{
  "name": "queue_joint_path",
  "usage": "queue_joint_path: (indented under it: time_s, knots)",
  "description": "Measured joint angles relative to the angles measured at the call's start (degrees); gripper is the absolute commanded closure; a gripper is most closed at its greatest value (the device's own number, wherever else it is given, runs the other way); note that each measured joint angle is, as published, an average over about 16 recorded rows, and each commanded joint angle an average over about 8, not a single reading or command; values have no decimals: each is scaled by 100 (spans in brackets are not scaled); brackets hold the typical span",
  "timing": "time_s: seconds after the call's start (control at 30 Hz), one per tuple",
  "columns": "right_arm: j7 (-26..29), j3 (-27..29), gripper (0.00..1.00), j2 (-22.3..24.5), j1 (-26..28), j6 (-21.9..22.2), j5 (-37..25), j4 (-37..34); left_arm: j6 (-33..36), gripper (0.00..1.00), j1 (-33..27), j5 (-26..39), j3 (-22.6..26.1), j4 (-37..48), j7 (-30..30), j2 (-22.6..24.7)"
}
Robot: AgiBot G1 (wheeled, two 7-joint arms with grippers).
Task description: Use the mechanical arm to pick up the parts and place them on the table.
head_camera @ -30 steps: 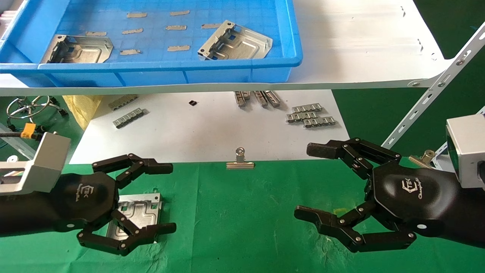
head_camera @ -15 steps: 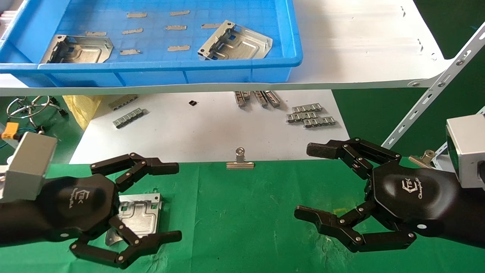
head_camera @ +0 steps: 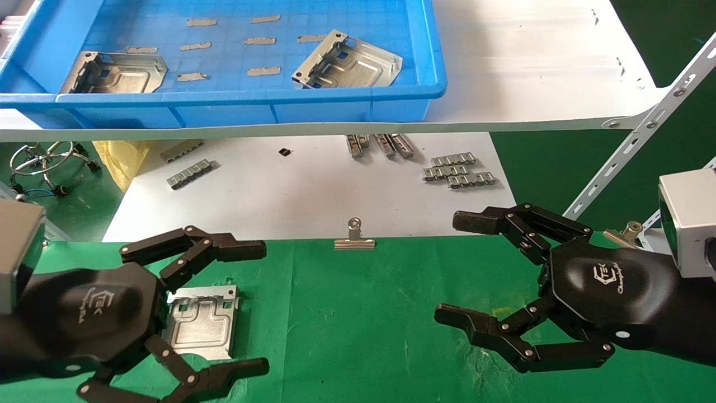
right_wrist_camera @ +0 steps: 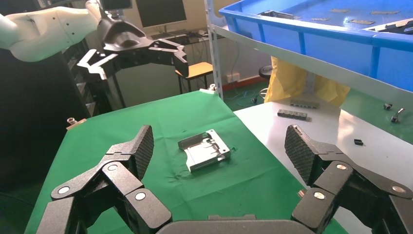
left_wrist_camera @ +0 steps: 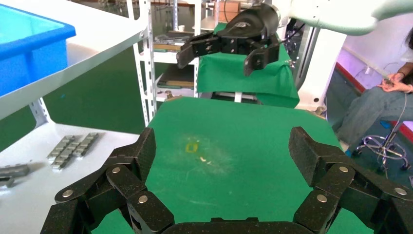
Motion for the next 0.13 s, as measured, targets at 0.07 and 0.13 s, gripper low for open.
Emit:
queue_joint_path:
  time_s: [0.07,0.13]
  knots:
    - [0,0,0,0,0,0,0,0,0,0,44,-3,-65,-48,-29,0]
    - [0,0,0,0,0,0,0,0,0,0,86,-5,-128,-94,-56,0]
